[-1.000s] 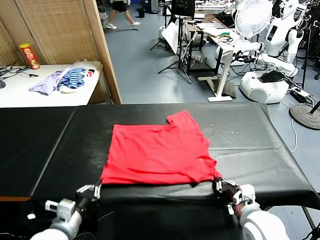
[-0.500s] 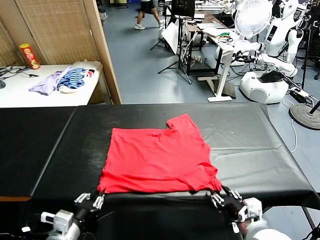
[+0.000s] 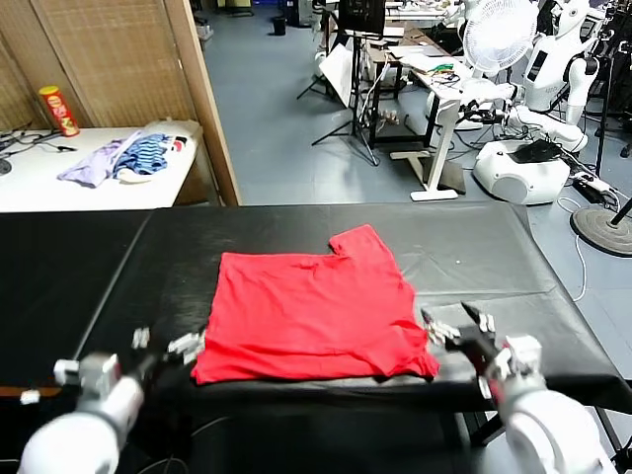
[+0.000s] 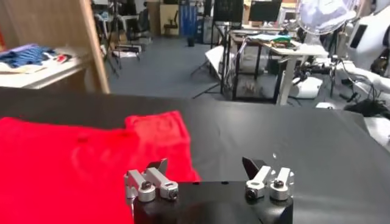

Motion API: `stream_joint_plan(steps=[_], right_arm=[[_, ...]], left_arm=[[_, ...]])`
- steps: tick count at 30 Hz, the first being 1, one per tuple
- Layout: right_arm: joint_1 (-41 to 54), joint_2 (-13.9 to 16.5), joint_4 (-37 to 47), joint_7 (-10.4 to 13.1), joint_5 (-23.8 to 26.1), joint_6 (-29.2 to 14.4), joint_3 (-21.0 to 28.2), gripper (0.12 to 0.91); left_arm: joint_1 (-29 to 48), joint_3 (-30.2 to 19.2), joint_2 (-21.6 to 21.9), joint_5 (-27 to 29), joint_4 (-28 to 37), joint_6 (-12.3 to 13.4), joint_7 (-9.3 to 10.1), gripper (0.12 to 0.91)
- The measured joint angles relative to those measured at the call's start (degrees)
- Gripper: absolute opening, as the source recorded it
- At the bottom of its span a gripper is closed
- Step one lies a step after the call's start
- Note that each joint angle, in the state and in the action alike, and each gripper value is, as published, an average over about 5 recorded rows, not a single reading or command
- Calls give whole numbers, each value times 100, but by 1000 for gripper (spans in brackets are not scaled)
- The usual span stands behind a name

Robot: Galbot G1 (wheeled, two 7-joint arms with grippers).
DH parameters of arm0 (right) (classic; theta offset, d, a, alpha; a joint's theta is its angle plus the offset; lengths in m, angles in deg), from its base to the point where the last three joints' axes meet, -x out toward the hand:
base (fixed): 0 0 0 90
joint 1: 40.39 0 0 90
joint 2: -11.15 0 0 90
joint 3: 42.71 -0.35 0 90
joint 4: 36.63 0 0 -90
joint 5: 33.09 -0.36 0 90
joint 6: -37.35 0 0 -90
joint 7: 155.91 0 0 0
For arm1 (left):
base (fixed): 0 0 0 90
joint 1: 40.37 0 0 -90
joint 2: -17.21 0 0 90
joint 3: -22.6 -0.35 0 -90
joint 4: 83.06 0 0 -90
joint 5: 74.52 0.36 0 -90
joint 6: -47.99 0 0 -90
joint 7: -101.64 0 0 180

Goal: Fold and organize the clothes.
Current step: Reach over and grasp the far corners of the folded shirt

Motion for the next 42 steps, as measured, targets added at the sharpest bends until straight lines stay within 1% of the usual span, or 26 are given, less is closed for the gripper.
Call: stream_joint_plan(steps=[2, 4, 7, 10, 16, 20, 22, 23, 25, 26, 27, 28, 31, 32, 33, 34, 35, 36, 38, 39, 42], right_arm=[[456, -135, 507, -65, 87, -34, 219, 798], [865, -271, 992, -155, 208, -89, 417, 798], [1371, -461, 1661, -290, 337, -179, 684, 798], [1753, -621, 2229, -395, 362, -187, 901, 798], [2142, -825, 2941, -461, 305, -95, 1136, 798], [2283, -936, 3220, -487, 276, -108, 1223, 793], [2338, -992, 3331, -505, 275, -115, 1235, 752], [2361, -1014, 3377, -512, 273, -113, 1235, 714], [2397, -1044, 3445, -520, 264, -106, 1239, 612], [2410, -1055, 3467, -523, 257, -101, 1243, 562], [2419, -1063, 3482, -525, 251, -96, 1247, 495], [2424, -1072, 3493, -526, 245, -93, 1251, 445], [2422, -1097, 3505, -528, 238, -99, 1250, 278], [2416, -1102, 3506, -529, 238, -112, 1248, 233], [2408, -1104, 3506, -534, 239, -137, 1244, 185], [2398, -1105, 3505, -543, 241, -172, 1239, 153], [2385, -1105, 3504, -555, 243, -213, 1231, 139], [2372, -1105, 3502, -566, 246, -257, 1222, 124], [2345, -1105, 3496, -583, 256, -347, 1193, 122], [2334, -1105, 3492, -585, 262, -397, 1176, 122], [2333, -1105, 3506, -569, 301, -623, 1134, 122]], left_arm=[[611, -279, -20, -40, 457, -146, 43, 798], [1173, -591, -60, 15, 910, -197, 38, 798], [1929, -1052, -146, 156, 1576, -223, -31, 798], [2547, -1416, -239, 296, 2206, -232, -123, 798], [3362, -1818, -424, 317, 3336, -345, -219, 798], [3601, -1925, -463, 306, 3849, -396, -402, 798], [3660, -1959, -473, 308, 4027, -395, -496, 798], [3689, -1971, -484, 303, 4103, -392, -533, 797], [3757, -1978, -524, 265, 4242, -380, -576, 787], [3793, -1975, -549, 239, 4306, -376, -584, 761], [3824, -1972, -574, 219, 4365, -370, -587, 735], [3848, -1970, -597, 206, 4417, -361, -592, 693], [3871, -1968, -640, 211, 4508, -321, -636, 535], [3866, -1967, -646, 219, 4517, -304, -665, 468], [3857, -1966, -650, 226, 4520, -286, -695, 418], [3846, -1966, -652, 233, 4517, -271, -725, 368], [3833, -1966, -652, 234, 4510, -251, -759, 301], [3820, -1968, -652, 229, 4494, -228, -791, 251], [3799, -1976, -654, 202, 4450, -167, -849, 168], [3793, -1981, -658, 188, 4430, -130, -872, 145], [3805, -1991, -684, 191, 4408, -14, -899, 130]])
